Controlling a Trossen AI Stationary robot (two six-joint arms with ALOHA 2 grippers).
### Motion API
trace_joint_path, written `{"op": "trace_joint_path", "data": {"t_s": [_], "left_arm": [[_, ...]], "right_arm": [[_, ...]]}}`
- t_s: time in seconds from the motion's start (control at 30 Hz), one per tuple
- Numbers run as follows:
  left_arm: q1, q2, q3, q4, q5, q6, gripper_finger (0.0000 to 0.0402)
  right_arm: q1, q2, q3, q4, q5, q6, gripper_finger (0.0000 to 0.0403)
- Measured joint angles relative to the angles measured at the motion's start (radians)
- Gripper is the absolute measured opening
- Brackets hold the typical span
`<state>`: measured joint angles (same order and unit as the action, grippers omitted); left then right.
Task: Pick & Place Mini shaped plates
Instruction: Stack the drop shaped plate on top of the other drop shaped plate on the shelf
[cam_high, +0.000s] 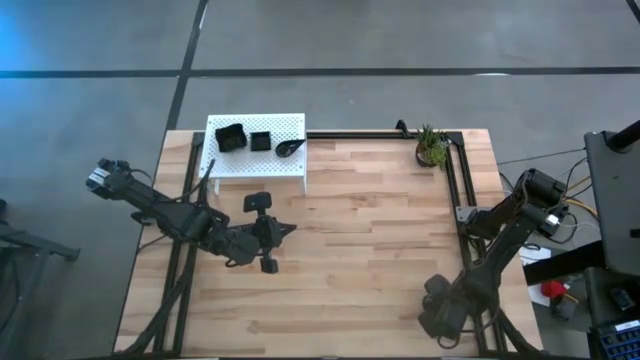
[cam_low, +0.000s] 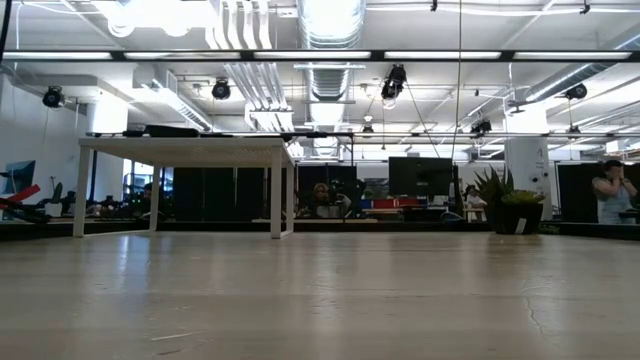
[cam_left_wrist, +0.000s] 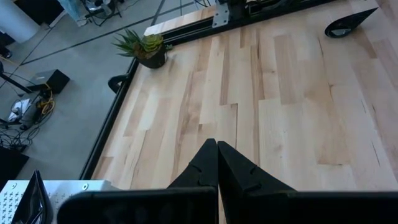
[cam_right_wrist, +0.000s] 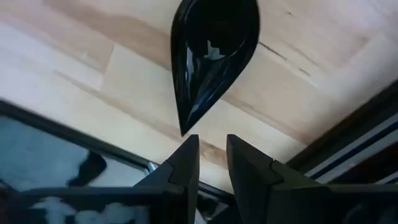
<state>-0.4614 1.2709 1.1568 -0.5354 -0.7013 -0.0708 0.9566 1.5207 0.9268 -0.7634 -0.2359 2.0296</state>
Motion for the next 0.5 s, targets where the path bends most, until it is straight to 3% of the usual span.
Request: {"op": "trace_joint_path", "data": {"t_s": [0.23,0.5], "left_arm": [[0.000,0.000,0.000,-0.005,0.001,0.000,0.0000],[0.000,0.000,0.000,-0.006,0.006,0.000,0.0000]], "right_arm": [[0.001,0.002,-0.037,0.020,0.004,0.138,0.0074],[0.001,0.000,-0.103,0.139,0.010,0.165,0.0078]]}}
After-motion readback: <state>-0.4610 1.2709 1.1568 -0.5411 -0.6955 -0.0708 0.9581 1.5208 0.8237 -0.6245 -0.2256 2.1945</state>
